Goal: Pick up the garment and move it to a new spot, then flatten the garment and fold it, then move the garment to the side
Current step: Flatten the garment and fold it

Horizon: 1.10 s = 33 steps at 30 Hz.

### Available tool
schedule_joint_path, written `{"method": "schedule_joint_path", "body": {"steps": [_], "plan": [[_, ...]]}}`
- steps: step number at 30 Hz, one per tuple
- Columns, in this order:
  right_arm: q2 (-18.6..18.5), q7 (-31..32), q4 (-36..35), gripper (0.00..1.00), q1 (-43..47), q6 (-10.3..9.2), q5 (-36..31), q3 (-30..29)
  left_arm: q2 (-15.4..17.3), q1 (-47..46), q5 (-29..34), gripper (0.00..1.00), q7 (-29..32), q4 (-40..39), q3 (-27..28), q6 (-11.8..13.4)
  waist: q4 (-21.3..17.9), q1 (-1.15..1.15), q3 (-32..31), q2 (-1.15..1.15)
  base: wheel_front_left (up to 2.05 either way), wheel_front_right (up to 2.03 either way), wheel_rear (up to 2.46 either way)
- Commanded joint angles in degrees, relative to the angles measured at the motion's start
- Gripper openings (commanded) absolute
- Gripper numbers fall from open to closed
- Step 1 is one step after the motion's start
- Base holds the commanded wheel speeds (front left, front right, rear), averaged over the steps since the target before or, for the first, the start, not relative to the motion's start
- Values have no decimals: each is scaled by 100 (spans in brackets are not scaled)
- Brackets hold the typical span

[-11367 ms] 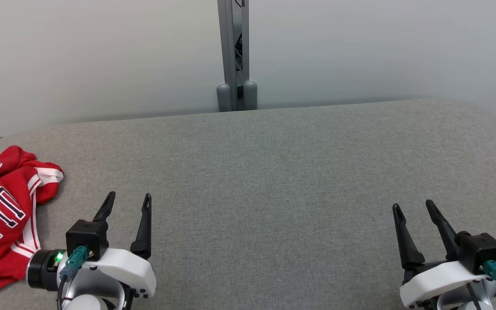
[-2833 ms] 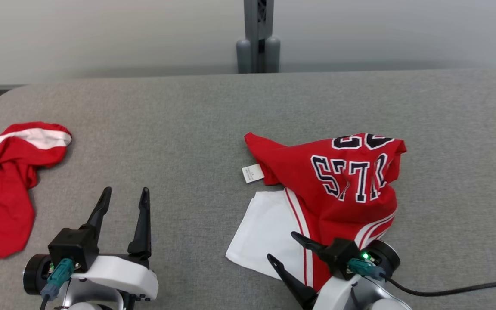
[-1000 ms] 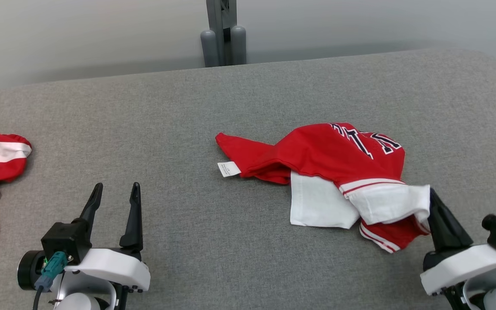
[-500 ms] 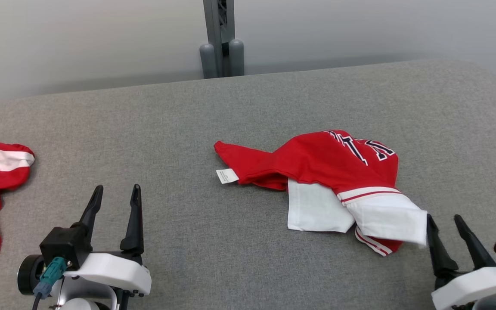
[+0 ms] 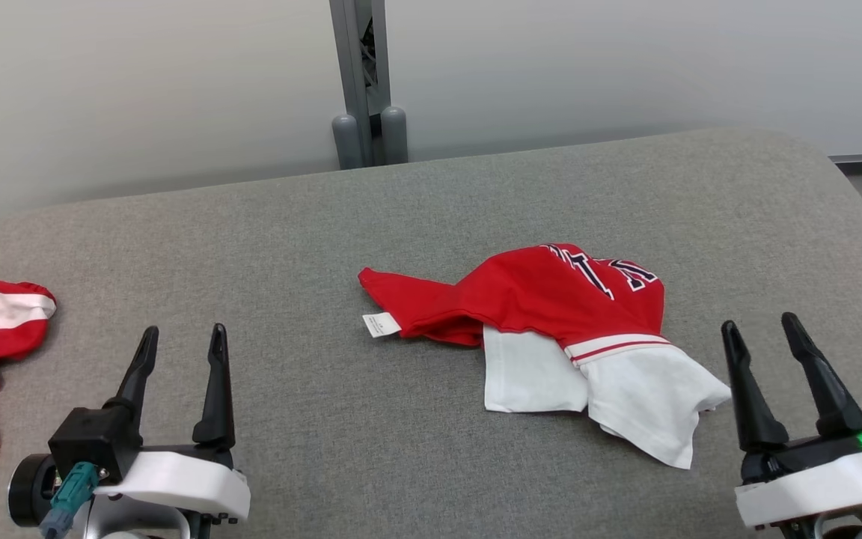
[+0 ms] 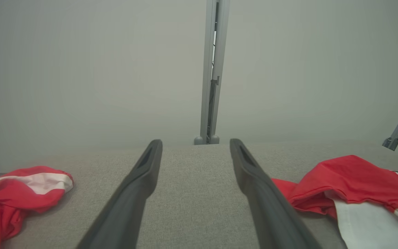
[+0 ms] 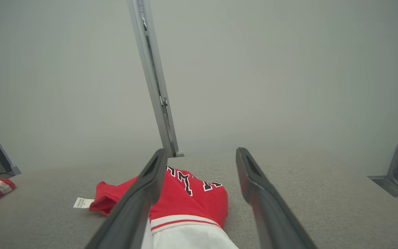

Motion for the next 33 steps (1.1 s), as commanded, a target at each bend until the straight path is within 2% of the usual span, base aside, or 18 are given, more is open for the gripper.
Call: {"method": "schedule_joint_path", "body": {"steps": [1,10,33], "plan": [[53,133,-157,100,83,0,-94,62,44,64,38,100,5,-51,-1,51,-10,0,-63,0,0,0,0],[233,546,-324,100,494,0,-234,479,50,281,43,100,70,-89,-117,115,3,0,-277,0,0,0,0],[375,514,-311,100,548,0,-339,335,84,203,54,100,213,-52,-312,97,51,0,-327,0,0,0,0]]}}
